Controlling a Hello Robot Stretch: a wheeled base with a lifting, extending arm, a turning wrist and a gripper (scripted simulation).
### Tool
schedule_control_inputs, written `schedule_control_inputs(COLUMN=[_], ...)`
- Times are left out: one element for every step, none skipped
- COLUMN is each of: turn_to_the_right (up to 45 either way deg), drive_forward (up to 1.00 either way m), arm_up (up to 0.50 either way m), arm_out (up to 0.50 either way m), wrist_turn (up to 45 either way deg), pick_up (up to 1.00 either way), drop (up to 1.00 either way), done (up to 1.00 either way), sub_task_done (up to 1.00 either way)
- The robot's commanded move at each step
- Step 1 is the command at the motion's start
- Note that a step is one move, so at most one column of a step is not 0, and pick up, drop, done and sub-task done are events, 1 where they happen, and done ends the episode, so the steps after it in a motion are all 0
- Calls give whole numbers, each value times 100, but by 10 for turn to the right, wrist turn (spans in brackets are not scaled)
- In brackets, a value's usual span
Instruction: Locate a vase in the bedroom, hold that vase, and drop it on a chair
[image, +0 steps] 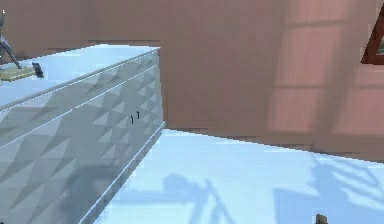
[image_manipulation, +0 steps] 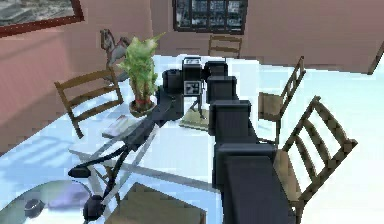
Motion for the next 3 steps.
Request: schedule_control_inputs(turn_to_the_right=[0,0,0], drive_forward=[0,0,0], arm_up=[0,0,-32], arm_out=[0,0,0], wrist_turn=[450,420,0], pick_up=[0,0,0], drop=[0,0,0], done=[0,0,0], sub_task_done=[0,0,0])
